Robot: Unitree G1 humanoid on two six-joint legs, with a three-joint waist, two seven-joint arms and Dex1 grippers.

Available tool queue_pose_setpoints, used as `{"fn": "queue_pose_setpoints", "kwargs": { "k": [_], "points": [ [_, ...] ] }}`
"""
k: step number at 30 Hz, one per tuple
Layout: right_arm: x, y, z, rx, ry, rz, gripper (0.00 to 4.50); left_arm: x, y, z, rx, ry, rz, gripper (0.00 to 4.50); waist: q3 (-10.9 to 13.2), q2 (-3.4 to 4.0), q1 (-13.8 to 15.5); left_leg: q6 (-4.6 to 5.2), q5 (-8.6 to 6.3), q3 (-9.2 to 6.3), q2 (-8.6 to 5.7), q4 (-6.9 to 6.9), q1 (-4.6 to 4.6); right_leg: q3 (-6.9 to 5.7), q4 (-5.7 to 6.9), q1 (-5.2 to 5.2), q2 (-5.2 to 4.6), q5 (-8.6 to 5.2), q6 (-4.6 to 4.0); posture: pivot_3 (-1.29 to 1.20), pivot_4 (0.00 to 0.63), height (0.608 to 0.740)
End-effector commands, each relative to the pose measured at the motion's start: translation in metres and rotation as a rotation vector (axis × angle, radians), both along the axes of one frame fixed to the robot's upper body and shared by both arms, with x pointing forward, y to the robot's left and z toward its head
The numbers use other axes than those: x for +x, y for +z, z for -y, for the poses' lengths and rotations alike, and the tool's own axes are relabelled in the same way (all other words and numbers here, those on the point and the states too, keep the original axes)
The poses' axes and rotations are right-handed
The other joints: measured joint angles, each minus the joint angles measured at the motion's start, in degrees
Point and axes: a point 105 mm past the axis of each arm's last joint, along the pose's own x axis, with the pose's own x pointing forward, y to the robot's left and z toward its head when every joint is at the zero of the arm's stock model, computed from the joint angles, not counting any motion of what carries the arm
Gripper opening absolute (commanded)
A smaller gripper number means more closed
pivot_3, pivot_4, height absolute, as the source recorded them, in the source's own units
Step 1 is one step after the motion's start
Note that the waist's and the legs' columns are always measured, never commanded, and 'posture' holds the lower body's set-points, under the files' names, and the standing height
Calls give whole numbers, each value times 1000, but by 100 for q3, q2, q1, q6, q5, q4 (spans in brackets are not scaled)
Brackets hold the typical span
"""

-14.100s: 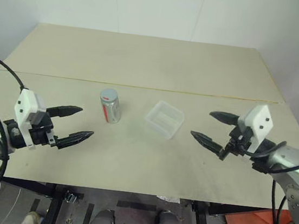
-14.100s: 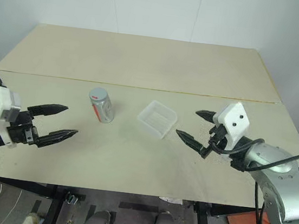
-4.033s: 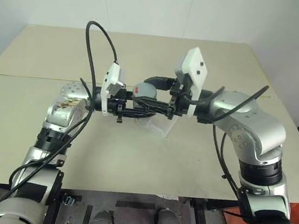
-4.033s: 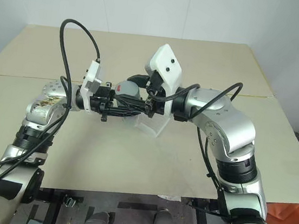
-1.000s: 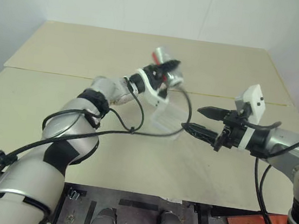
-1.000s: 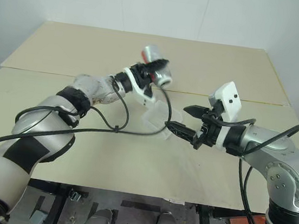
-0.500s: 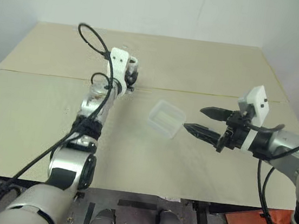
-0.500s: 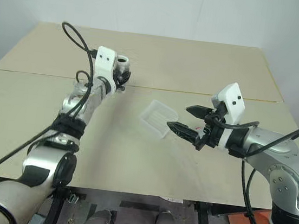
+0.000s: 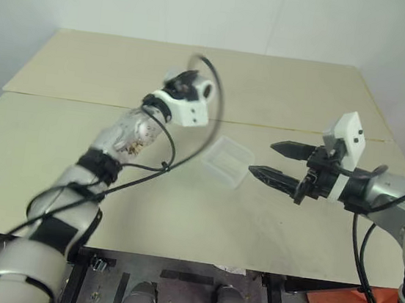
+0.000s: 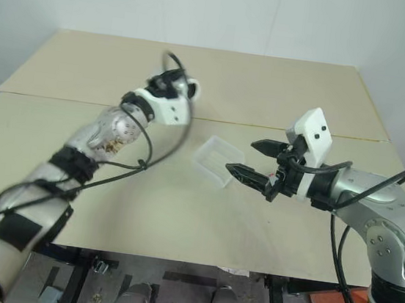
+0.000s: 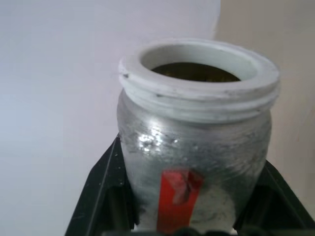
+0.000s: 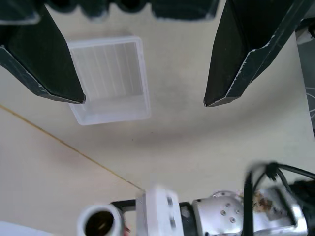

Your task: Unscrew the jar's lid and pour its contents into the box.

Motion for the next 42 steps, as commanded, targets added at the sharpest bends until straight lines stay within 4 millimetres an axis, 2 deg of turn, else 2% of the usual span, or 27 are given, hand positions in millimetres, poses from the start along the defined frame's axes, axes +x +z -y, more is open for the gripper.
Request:
{"fn": "queue_pose_setpoints", "kwargs": {
  "k": [1,4,9,17,24,28,34,36,39,42],
  "points": [
    [-1,13,0,-2,1,77,4472,-9,-2,30,352,-140,281,1930,0,0,46,-1,0,0,0,1,-6,0,7,-2,0,2,3,0,150,740],
    [-3,13,-1,1,-3,87,4472,-11,-7,48,532,-204,413,1930,0,0,82,-2,1,2,-2,2,-17,0,5,-7,-1,4,7,0,150,740],
    [-6,15,1,14,-31,106,4472,-16,-28,73,679,-281,450,1930,0,0,83,-4,3,3,-2,2,-27,0,10,-18,-1,4,8,0,150,740],
    [-18,15,4,31,-71,126,4472,-13,-31,80,656,-264,417,1930,1,-1,80,-4,2,4,-2,2,-29,0,11,-19,-2,4,8,0,150,740],
    [-17,15,5,37,-85,119,4472,-11,-22,72,528,-244,345,1930,1,-2,85,-4,2,4,-1,2,-29,0,12,-19,-2,4,8,0,150,740],
    [-15,14,6,36,-84,112,4472,-11,-11,55,230,-225,151,1930,0,-1,65,-4,3,4,0,2,-27,0,14,-20,-2,4,8,0,150,740],
    [-11,13,5,38,-60,100,4472,14,15,-6,-609,-81,-375,1930,-2,3,43,-7,4,6,1,5,-18,0,21,-16,-3,5,6,0,150,740],
    [-11,13,5,38,-52,99,4472,17,17,-17,-783,-90,-495,1930,-1,3,22,-7,4,5,1,9,-22,0,21,-16,-3,6,5,0,150,740],
    [-10,14,3,45,-31,100,4472,20,8,-52,-1130,-88,-748,1930,-2,3,-18,-7,4,2,1,18,-27,-1,20,-14,-3,6,5,0,150,740],
    [-10,14,2,45,-20,99,4472,11,-9,-66,-1225,-90,-910,1930,-4,6,-117,-3,2,1,1,24,-20,-1,23,-7,-2,5,6,0,150,740]
  ]
}}
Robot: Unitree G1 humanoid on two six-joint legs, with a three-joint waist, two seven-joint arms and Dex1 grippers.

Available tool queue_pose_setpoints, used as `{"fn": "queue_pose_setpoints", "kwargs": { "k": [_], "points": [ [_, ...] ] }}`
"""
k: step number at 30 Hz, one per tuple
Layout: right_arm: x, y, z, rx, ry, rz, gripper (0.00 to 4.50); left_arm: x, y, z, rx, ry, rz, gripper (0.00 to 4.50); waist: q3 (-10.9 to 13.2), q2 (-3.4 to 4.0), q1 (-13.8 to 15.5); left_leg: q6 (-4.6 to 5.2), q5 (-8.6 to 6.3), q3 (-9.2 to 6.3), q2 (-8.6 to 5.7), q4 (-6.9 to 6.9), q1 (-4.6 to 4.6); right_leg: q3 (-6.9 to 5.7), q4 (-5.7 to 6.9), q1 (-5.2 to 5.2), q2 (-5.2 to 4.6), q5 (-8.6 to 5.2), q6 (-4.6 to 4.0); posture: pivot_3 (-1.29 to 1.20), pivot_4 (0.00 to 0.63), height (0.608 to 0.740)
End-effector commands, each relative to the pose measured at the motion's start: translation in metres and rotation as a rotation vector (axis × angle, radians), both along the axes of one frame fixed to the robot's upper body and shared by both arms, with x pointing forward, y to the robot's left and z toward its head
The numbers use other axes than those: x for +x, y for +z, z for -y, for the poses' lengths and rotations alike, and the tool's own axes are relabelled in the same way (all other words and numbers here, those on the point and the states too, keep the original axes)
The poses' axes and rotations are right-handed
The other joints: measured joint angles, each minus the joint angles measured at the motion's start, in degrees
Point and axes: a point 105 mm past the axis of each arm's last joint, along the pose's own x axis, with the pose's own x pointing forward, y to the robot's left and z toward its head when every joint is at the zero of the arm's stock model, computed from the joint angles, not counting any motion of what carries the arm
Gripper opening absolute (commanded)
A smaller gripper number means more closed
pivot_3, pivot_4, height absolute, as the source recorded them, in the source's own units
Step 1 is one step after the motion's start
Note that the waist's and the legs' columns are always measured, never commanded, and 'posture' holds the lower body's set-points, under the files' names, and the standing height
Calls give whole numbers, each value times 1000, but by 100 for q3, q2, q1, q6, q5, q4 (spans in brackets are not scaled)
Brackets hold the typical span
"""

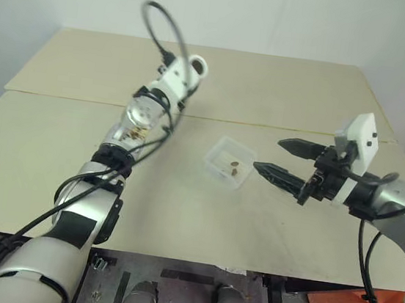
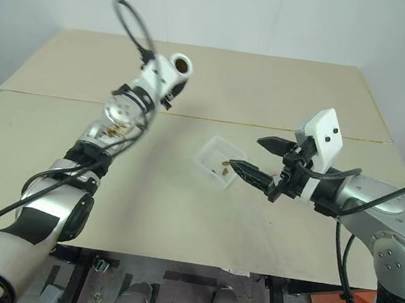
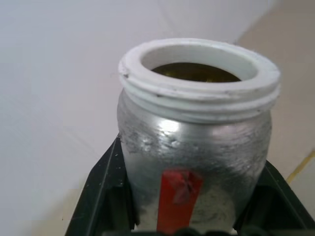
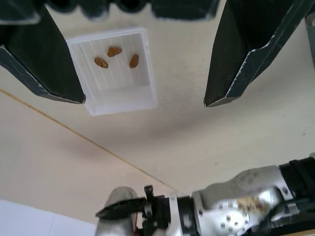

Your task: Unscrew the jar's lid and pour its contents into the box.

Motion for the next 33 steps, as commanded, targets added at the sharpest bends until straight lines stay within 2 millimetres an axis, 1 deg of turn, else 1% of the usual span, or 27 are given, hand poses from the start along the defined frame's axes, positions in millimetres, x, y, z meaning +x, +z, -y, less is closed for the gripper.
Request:
{"fn": "queue_pose_setpoints", "kwargs": {
  "k": [1,4,8,15,19,21,23,25,27,30,31,33],
  "points": [
    [-2,12,-1,-2,15,66,4472,-13,-8,-10,-115,-68,-114,1930,0,1,-50,1,-1,0,0,0,4,1,1,1,0,0,0,0,150,740],
    [-2,10,-1,-6,22,62,4472,-20,-31,-20,-135,-44,-154,1930,-1,0,-103,2,-1,0,1,0,12,1,4,5,1,0,0,0,150,740],
    [-3,9,-2,-9,28,58,4472,-23,-52,-24,-196,-14,-158,1930,0,0,-105,1,-1,-1,0,5,10,1,3,6,1,1,-1,0,150,740],
    [-7,7,-5,-11,34,52,4472,-26,-73,-13,-274,-40,-181,1930,-1,0,-62,2,-1,-1,0,19,4,0,2,8,1,1,-1,0,150,740],
    [-9,5,-7,-13,39,49,4472,-28,-87,-15,-287,-28,-227,1930,-1,0,-82,5,-3,0,0,19,6,1,2,7,2,1,-1,0,150,740],
    [-10,4,-8,-14,41,48,4472,-31,-93,-16,-285,-32,-236,1930,-4,0,-84,32,-18,0,1,19,7,1,2,8,2,1,-1,0,150,740],
    [-10,3,-10,-13,44,46,4472,-34,-98,-17,-267,-31,-240,1930,-6,0,-88,37,-21,0,0,20,10,1,2,11,2,1,-1,0,150,740],
    [-10,2,-11,-12,46,44,4500,-38,-102,-16,-258,-33,-242,2661,-8,3,-101,40,-23,0,0,20,11,1,2,12,2,1,-1,0,150,740],
    [-10,1,-11,-10,49,41,4500,-42,-104,-17,-252,-36,-243,3174,-8,3,-105,52,-29,0,0,20,13,2,2,12,2,0,-1,0,150,740],
    [-8,1,-12,-10,51,40,4500,-52,-105,-22,-240,-33,-240,4199,-8,2,-102,57,-32,-1,0,22,11,2,2,10,3,1,-1,0,150,740],
    [-8,1,-12,-9,50,40,4500,-57,-105,-24,-225,-34,-238,4476,-8,2,-102,57,-33,-1,0,22,9,2,2,9,2,1,-1,0,150,740],
    [-8,0,-11,-10,49,38,4500,-69,-103,-30,-202,-47,-236,4493,-8,3,-101,58,-33,-1,1,22,8,2,2,8,2,1,-1,0,150,740]
  ]
}}
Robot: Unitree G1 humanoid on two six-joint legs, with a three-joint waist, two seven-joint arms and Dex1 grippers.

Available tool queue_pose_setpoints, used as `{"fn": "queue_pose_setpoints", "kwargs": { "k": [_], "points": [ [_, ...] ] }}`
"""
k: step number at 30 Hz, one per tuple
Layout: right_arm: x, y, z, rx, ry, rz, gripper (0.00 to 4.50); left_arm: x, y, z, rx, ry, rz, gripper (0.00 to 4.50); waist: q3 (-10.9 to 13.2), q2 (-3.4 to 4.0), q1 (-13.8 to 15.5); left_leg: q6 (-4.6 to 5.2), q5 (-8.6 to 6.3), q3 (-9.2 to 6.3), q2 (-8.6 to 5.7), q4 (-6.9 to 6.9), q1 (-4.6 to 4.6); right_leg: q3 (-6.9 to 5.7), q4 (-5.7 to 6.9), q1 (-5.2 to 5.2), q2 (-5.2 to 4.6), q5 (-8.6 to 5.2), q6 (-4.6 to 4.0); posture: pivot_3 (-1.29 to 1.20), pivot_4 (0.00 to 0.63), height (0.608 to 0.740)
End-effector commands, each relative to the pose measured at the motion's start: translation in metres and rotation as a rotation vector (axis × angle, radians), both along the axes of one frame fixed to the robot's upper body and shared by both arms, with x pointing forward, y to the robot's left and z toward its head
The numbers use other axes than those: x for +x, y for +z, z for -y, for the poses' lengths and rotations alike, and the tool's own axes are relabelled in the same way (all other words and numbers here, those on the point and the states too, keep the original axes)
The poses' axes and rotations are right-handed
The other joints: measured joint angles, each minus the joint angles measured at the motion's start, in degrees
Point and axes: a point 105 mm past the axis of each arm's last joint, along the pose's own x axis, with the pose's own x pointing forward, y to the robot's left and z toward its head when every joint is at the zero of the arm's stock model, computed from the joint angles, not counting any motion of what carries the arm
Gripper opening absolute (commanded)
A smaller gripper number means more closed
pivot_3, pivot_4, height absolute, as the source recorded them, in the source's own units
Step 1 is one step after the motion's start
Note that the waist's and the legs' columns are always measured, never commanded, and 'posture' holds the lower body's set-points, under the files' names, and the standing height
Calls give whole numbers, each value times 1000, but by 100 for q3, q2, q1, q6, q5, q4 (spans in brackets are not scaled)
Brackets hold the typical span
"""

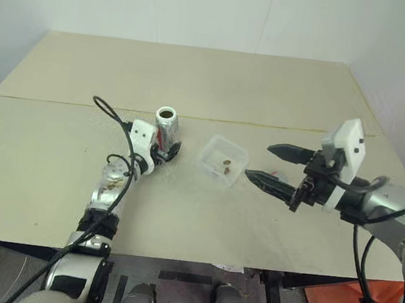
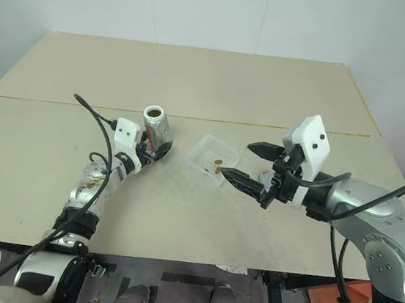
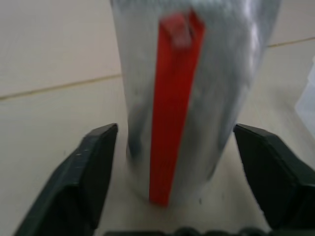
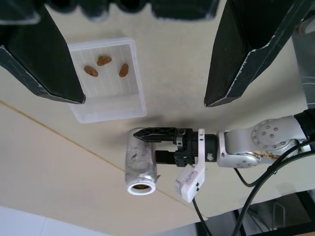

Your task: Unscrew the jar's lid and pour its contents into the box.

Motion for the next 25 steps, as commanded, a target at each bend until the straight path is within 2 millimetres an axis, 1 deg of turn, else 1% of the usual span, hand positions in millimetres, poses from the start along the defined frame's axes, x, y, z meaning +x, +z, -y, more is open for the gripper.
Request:
{"fn": "queue_pose_setpoints", "kwargs": {
  "k": [1,3,6,8,12,16,18,20,22,25],
  "points": [
    [-2,7,0,7,6,43,4500,-18,27,-7,38,-41,81,4493,0,0,-2,0,0,0,1,0,1,0,0,0,1,0,0,0,150,740],
    [-2,5,2,2,5,37,4500,-29,35,-14,50,-66,84,4493,0,1,-5,1,-1,0,1,-1,3,0,0,1,1,0,0,0,150,740],
    [-1,2,7,-21,2,35,4500,-51,51,-28,90,-158,83,4493,0,1,8,3,-2,0,2,-1,4,0,-4,1,2,0,0,0,150,740],
    [0,0,18,-43,-10,29,4500,-74,64,-42,132,-245,87,4493,0,3,-11,5,-3,1,4,-2,2,1,-2,-2,2,-1,-1,0,150,740],
    [-4,-4,36,-76,-9,25,4500,-105,80,-55,186,-375,84,4493,0,4,26,16,-9,5,8,-3,5,2,-11,-1,5,-3,-3,0,150,740],
    [-4,-7,54,-109,-27,35,4500,-140,103,-73,261,-506,116,4493,0,4,87,20,-12,10,13,-4,12,2,-24,1,7,-7,-10,0,150,740],
    [-3,-8,57,-126,-30,40,4500,-149,108,-76,295,-536,129,4493,1,4,94,32,-19,16,13,-3,13,4,-24,1,7,-9,-12,0,150,740],
    [-1,-9,57,-136,-29,45,4500,-153,112,-79,297,-533,131,4493,1,5,104,33,-19,18,14,-3,17,5,-24,3,7,-9,-12,0,150,740],
    [0,-8,54,-134,-6,45,4500,-155,114,-82,279,-506,136,4493,1,5,106,34,-20,19,15,-3,20,6,-23,4,7,-10,-13,0,150,740],
    [0,-8,48,-145,20,46,4500,-158,113,-79,232,-488,133,4493,1,5,105,35,-21,20,15,-3,20,8,-24,4,7,-10,-13,0,150,740]
  ]
}}
